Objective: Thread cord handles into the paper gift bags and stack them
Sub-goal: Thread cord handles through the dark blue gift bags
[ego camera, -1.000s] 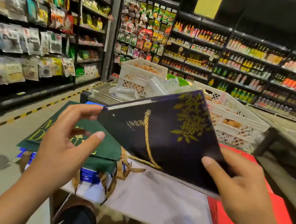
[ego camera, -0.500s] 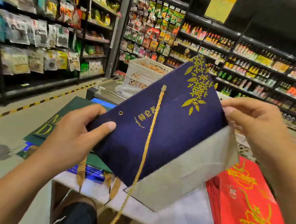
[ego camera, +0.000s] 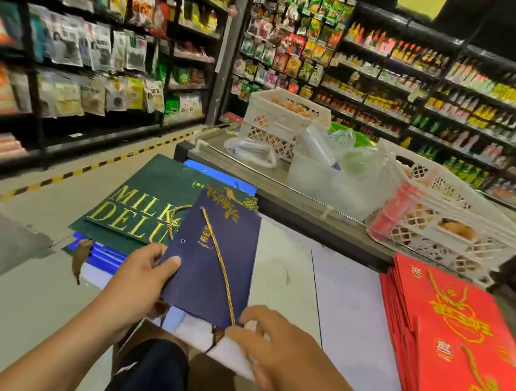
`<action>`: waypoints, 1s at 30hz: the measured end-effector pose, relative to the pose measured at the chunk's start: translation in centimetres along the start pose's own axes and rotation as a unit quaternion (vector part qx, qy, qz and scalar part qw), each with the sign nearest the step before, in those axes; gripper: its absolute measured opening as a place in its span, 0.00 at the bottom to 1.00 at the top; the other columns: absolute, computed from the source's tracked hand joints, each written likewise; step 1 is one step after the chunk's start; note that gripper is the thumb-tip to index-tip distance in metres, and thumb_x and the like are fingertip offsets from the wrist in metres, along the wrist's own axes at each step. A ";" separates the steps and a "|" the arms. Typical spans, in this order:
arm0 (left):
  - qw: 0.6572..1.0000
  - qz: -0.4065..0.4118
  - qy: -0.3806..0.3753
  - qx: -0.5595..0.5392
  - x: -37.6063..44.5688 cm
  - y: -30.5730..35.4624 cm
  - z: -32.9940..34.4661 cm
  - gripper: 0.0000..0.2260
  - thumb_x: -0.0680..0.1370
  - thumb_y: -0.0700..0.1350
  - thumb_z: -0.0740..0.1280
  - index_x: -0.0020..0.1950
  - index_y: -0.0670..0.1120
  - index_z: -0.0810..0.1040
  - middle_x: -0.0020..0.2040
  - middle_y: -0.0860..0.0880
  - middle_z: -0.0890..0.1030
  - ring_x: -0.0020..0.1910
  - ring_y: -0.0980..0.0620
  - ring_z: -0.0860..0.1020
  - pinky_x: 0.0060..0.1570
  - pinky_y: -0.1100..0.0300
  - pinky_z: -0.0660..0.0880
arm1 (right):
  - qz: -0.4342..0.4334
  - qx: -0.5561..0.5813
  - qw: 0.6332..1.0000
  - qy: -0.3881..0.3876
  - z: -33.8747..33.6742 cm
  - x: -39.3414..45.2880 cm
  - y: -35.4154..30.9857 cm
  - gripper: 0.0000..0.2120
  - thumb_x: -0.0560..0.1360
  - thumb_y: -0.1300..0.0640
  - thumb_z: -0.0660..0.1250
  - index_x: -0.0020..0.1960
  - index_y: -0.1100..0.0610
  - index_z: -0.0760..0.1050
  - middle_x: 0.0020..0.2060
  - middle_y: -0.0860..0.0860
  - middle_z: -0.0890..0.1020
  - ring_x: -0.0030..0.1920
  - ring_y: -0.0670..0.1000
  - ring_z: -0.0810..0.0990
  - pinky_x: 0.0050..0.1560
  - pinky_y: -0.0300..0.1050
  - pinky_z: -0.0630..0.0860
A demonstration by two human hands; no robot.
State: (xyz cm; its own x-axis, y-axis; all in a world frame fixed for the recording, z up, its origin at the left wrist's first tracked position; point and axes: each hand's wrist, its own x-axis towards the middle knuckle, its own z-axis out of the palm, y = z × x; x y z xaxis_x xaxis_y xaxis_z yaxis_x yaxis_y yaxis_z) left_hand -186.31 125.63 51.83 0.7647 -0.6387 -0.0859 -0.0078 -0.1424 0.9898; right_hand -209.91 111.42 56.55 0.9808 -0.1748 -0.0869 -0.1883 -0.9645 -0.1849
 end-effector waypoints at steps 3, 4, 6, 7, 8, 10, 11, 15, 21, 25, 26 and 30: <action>0.999 0.002 -0.001 0.046 -0.2 -0.1 -0.5 0.05 0.84 0.47 0.67 0.50 0.50 0.81 0.43 0.45 0.86 0.42 0.42 0.85 0.40 0.39 0.82 | 0.012 0.006 1.000 -0.005 2.2 0.4 0.3 0.24 0.83 0.49 0.60 0.77 0.37 0.60 0.71 0.38 0.58 0.66 0.47 0.69 0.65 0.39 0.68; 0.998 0.009 -0.004 0.061 -0.4 0.1 -0.5 0.03 0.83 0.47 0.67 0.52 0.52 0.81 0.44 0.47 0.87 0.43 0.44 0.86 0.41 0.38 0.84 | 0.019 0.008 1.000 0.002 2.4 0.4 0.3 0.23 0.83 0.48 0.60 0.76 0.37 0.61 0.70 0.39 0.59 0.63 0.46 0.69 0.63 0.40 0.70; 0.996 0.024 0.001 0.090 -0.8 0.1 -0.4 0.04 0.82 0.46 0.69 0.55 0.54 0.82 0.46 0.52 0.88 0.46 0.48 0.86 0.43 0.40 0.84 | 0.030 0.006 0.999 0.017 2.7 0.5 0.2 0.20 0.83 0.48 0.60 0.74 0.38 0.64 0.68 0.38 0.61 0.60 0.45 0.71 0.59 0.39 0.72; 0.993 0.033 0.006 0.114 -0.9 0.0 -0.3 0.05 0.82 0.46 0.69 0.56 0.55 0.81 0.47 0.55 0.87 0.47 0.51 0.86 0.46 0.42 0.84 | 0.037 0.013 0.999 0.022 2.8 0.6 0.1 0.18 0.84 0.48 0.60 0.73 0.38 0.64 0.67 0.38 0.62 0.58 0.44 0.71 0.58 0.38 0.71; 0.988 0.042 0.011 0.148 -1.2 0.0 -0.3 0.06 0.81 0.47 0.70 0.57 0.56 0.81 0.48 0.57 0.87 0.47 0.53 0.86 0.48 0.44 0.84 | 0.045 0.026 0.998 0.030 2.9 0.8 -0.1 0.17 0.84 0.49 0.60 0.72 0.38 0.65 0.66 0.38 0.63 0.58 0.45 0.72 0.58 0.38 0.70; 0.974 0.061 0.009 0.216 -1.6 -0.1 -0.3 0.08 0.80 0.50 0.70 0.58 0.58 0.79 0.49 0.60 0.86 0.49 0.56 0.84 0.50 0.47 0.82 | 0.060 0.044 0.996 0.038 3.3 1.2 -0.4 0.18 0.85 0.50 0.58 0.73 0.40 0.64 0.66 0.40 0.65 0.59 0.47 0.74 0.61 0.42 0.72; 0.968 0.069 -0.001 0.240 -1.9 -0.1 -0.3 0.09 0.80 0.51 0.70 0.60 0.59 0.79 0.50 0.62 0.85 0.50 0.58 0.83 0.51 0.49 0.81 | 0.066 0.046 0.996 0.041 3.6 1.4 -0.6 0.18 0.85 0.49 0.58 0.74 0.41 0.63 0.65 0.42 0.67 0.60 0.49 0.74 0.61 0.45 0.73; 0.957 0.087 -0.018 0.278 -2.9 0.5 -0.3 0.14 0.80 0.53 0.68 0.65 0.61 0.75 0.53 0.62 0.84 0.53 0.58 0.82 0.54 0.51 0.81 | 0.090 -0.006 0.994 0.058 4.2 2.1 -1.4 0.19 0.85 0.50 0.57 0.75 0.43 0.61 0.62 0.47 0.71 0.59 0.54 0.76 0.58 0.53 0.76; 0.916 0.157 0.081 0.361 -4.4 1.4 -0.3 0.16 0.79 0.50 0.71 0.66 0.56 0.76 0.54 0.58 0.75 0.51 0.56 0.74 0.45 0.56 0.71 | 0.095 0.160 0.974 0.128 4.0 2.2 -1.4 0.19 0.81 0.54 0.62 0.70 0.39 0.69 0.49 0.42 0.76 0.48 0.45 0.76 0.53 0.40 0.76; 0.942 0.227 0.082 0.235 -6.8 3.0 0.6 0.04 0.78 0.45 0.72 0.49 0.54 0.80 0.46 0.56 0.78 0.46 0.57 0.77 0.40 0.64 0.71 | 0.113 0.460 0.855 0.210 2.6 2.5 -1.3 0.18 0.81 0.66 0.66 0.61 0.45 0.81 0.39 0.54 0.78 0.32 0.49 0.75 0.35 0.44 0.75; 0.959 0.213 0.039 0.184 -7.2 3.1 1.2 0.04 0.78 0.44 0.72 0.48 0.53 0.80 0.44 0.54 0.79 0.44 0.55 0.78 0.41 0.64 0.72 | 0.114 0.519 0.820 0.212 2.2 2.6 -1.5 0.16 0.81 0.69 0.66 0.57 0.50 0.84 0.38 0.57 0.79 0.31 0.51 0.76 0.32 0.43 0.74; 0.973 0.154 -0.093 0.142 -8.3 2.4 4.2 0.07 0.78 0.53 0.73 0.55 0.60 0.79 0.46 0.55 0.83 0.45 0.56 0.81 0.46 0.60 0.78 | 0.115 0.688 0.690 0.190 1.7 3.4 -2.5 0.03 0.76 0.71 0.68 0.47 0.68 0.81 0.36 0.69 0.79 0.34 0.59 0.80 0.39 0.50 0.82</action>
State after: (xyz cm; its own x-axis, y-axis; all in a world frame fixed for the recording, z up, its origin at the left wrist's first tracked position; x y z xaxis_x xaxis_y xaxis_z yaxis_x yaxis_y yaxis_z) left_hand -195.37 127.40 54.41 0.5678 -0.8067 0.1637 -0.4159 -0.1095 0.9028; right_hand -206.17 113.57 55.06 0.8100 -0.5840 -0.0535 0.0455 0.1536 -0.9871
